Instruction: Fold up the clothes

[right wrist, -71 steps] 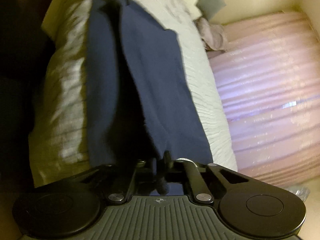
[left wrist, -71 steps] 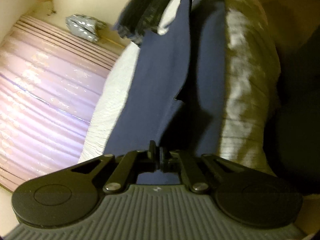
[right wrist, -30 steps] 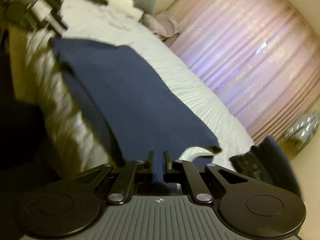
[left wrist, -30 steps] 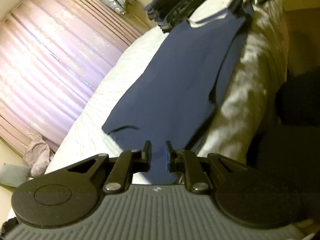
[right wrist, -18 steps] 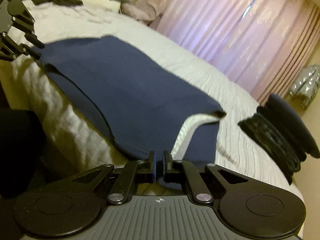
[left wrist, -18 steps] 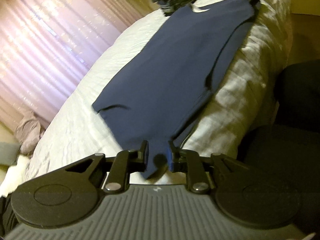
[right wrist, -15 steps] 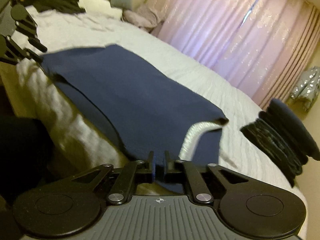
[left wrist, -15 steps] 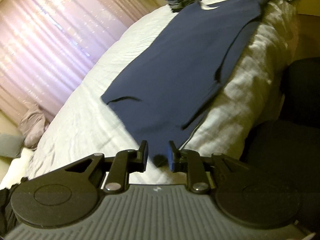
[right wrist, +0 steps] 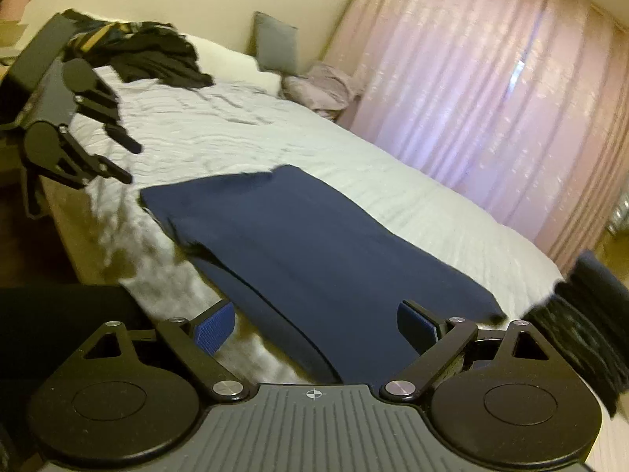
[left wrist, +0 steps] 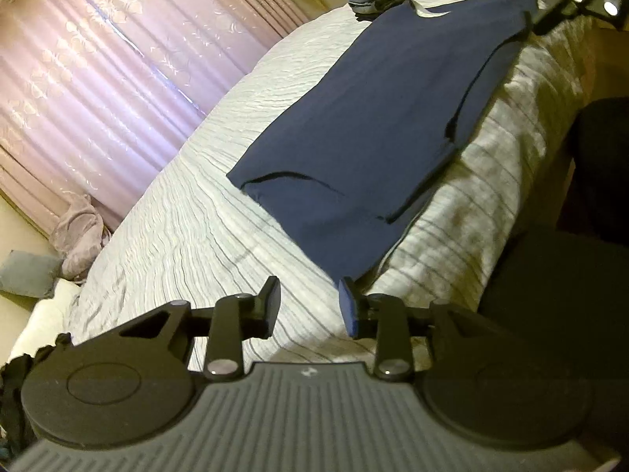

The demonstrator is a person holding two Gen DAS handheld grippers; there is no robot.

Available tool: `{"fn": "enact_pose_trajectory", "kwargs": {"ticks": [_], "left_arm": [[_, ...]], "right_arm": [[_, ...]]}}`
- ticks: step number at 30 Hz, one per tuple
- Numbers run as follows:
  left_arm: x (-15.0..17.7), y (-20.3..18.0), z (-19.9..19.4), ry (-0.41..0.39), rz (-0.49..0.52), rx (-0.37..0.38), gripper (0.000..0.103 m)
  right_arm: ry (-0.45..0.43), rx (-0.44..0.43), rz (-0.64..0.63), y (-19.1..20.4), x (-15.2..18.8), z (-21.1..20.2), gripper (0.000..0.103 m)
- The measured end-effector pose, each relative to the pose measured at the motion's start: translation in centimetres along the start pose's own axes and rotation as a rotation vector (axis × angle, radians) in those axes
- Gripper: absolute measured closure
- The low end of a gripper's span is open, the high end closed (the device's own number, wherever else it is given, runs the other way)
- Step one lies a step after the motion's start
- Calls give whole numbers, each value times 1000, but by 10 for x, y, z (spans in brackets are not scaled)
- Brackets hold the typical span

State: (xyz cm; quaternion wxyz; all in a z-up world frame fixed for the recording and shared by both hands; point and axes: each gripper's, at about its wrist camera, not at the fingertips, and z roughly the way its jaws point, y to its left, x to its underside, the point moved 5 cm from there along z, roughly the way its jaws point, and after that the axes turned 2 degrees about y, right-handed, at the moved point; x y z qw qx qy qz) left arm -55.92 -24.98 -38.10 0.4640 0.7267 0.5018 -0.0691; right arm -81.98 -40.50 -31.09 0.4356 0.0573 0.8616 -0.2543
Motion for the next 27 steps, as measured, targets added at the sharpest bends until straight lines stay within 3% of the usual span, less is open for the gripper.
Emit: {"fn": "enact_pose_trajectory", "kwargs": {"ticks": [9,12,17,21,22,23,24,27], "left_arm": [[5,39,29,-48,-155,82,73],[-2,62,41,-63,-248,112,73],[-13,91,74,-66,-511,266,75],[-14,99,109,-23,-686,407,75],[-14,99,116,-9,-705,424,78],[-13,98,120,4,-712,436,96],[-12,98,121,11,-712,439,102],[-7,95,112,14,-688,419,102]], "right_arm": [[22,-107,-174,48,-33,43,11],[27,-131,-209,57,-39,59,11],[31,-163,-211,59,-46,87,11],[49,-173,-228,52,-46,112,11],[55,-173,-226,50,-45,117,11],[60,-171,-221,47,-44,122,11],[67,-170,-214,44,-43,127,11],[72,-162,-184,39,-42,135,11]]}}
